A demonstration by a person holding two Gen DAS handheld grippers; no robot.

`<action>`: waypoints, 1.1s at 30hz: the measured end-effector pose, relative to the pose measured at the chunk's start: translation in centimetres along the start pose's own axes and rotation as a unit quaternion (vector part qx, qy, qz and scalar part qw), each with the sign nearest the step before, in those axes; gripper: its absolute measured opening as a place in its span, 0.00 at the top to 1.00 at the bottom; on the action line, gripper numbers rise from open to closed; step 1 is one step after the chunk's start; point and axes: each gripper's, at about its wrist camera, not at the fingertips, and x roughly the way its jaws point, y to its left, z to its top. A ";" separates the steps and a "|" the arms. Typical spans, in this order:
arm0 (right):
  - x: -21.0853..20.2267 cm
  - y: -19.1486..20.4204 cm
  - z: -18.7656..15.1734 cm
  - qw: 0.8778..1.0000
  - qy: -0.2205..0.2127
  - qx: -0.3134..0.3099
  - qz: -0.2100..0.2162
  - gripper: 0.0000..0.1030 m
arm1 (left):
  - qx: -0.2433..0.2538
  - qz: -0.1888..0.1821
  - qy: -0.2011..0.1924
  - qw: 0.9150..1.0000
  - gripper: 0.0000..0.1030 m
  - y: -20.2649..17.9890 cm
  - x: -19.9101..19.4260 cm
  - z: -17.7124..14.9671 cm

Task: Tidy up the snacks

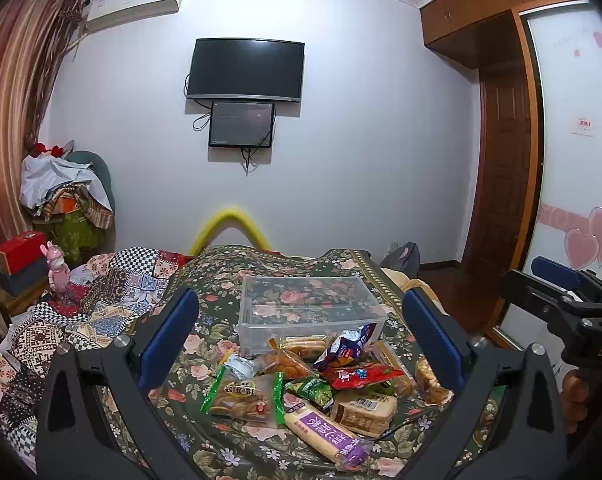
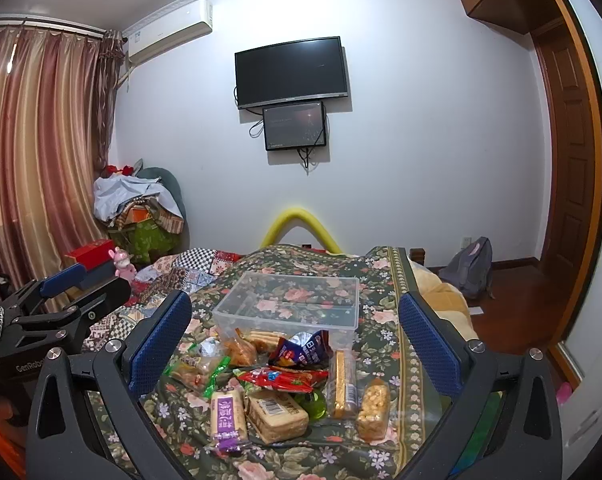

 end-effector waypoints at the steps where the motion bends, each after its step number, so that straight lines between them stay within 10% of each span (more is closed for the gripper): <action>1: 0.0 0.0 0.0 1.000 -0.001 0.000 0.000 0.00 | 0.000 0.000 0.000 1.000 0.00 0.0 0.0 0.0; 33: 1.3 -0.6 -1.2 1.000 0.017 0.004 0.005 0.00 | 0.004 -0.004 0.012 1.000 0.00 0.3 1.0 -1.0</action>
